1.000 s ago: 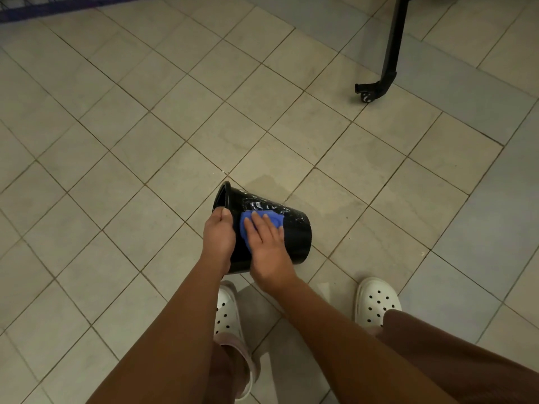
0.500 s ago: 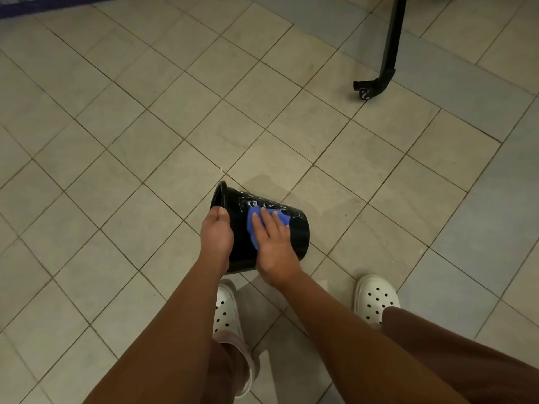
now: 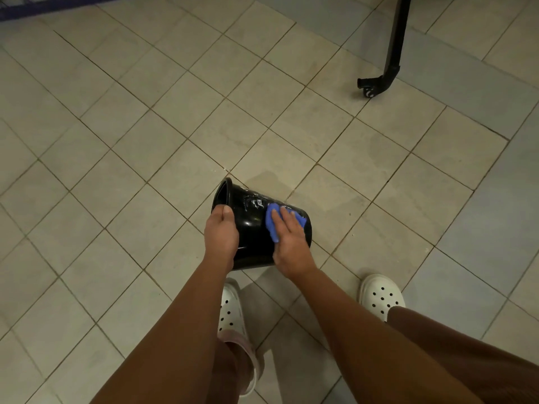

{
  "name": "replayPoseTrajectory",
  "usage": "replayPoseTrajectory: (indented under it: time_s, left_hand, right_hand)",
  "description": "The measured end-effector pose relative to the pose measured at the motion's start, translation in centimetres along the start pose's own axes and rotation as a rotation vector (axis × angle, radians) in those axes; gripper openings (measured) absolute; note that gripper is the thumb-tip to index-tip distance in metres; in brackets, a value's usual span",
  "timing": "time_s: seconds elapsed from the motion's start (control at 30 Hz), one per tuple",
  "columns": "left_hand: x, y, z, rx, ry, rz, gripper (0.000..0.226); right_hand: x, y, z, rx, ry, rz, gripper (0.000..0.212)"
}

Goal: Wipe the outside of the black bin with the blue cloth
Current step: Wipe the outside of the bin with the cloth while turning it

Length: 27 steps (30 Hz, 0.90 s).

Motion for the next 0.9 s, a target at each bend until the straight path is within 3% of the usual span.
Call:
replayPoseTrajectory:
  time_s: [0.17,0.33,0.43,0.57,0.67,0.9]
  left_hand:
    - [0.0,0.1,-0.2,-0.025,-0.001,0.003,0.028]
    - [0.0,-0.2,0.3,-0.021,0.016,0.011,0.030]
    - [-0.1,-0.2,0.4,0.024,0.030,0.015,0.031]
    - [-0.3,-0.3,0.3,0.008,0.027,-0.013,0.028]
    - [-0.3,-0.3,0.3,-0.012,0.022,-0.027,0.031]
    - [-0.5,-0.4,0.4,-0.020,0.009,-0.024,0.029]
  right_hand:
    - [1.3,0.4,0.2,0.014,0.055,-0.250,0.069]
    - [2.1,-2.0,-0.9,-0.023,0.121,-0.127,0.059]
    - [0.5,-0.6,-0.3,0.005,0.044,-0.072,0.067]
    - [0.1,1.8,-0.1,-0.020,-0.041,-0.252,0.077]
    - [1.3,0.7,-0.7,-0.083,0.017,-0.374,0.074]
    - [0.4,0.7,-0.7,0.035,0.034,-0.168,0.071]
Point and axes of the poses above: each hand's wrist, its own x-axis away from the middle knuckle, its own z-axis out of the back of the hand, y = z × x, the point moved 4 cm from there along -x, towards the middle knuckle, and after that the axes turned 3 degrees about -z, right-handed, at the moved point
